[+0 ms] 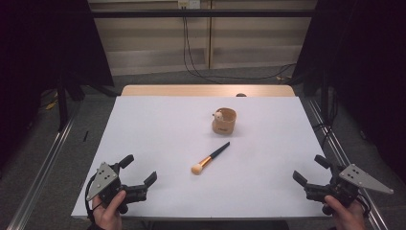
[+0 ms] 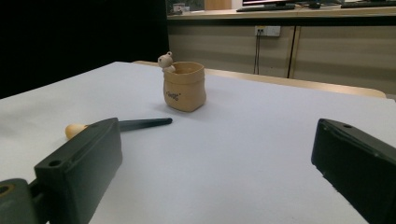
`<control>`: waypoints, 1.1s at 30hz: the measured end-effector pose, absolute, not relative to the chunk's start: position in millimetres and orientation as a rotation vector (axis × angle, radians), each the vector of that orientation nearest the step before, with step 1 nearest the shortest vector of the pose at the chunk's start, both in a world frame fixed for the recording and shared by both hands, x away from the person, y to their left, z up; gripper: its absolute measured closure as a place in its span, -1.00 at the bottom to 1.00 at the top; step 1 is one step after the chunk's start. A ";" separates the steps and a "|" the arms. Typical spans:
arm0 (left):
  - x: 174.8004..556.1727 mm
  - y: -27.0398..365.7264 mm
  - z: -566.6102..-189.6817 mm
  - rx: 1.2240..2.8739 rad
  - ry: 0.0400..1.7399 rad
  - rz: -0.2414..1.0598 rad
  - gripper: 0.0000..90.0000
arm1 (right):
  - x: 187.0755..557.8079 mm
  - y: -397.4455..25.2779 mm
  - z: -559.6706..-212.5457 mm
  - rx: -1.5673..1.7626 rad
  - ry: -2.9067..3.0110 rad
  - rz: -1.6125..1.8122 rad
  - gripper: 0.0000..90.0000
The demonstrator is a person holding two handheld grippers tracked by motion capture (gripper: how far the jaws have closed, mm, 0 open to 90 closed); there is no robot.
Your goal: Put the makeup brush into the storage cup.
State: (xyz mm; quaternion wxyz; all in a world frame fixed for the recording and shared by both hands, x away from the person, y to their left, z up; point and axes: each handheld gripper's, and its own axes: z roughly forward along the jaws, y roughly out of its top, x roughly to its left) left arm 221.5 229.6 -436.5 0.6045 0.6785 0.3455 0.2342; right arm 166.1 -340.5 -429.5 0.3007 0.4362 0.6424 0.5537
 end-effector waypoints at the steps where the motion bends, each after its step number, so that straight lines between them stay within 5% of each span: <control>1: 221.5 229.6 -436.5 1.570 0.800 0.542 -0.97 | 166.1 -340.5 -429.5 1.157 1.705 1.469 -0.97; 33: 224.3 217.4 -428.7 1.631 0.774 0.519 -0.96 | 166.6 -335.0 -428.7 1.100 1.733 1.456 -1.00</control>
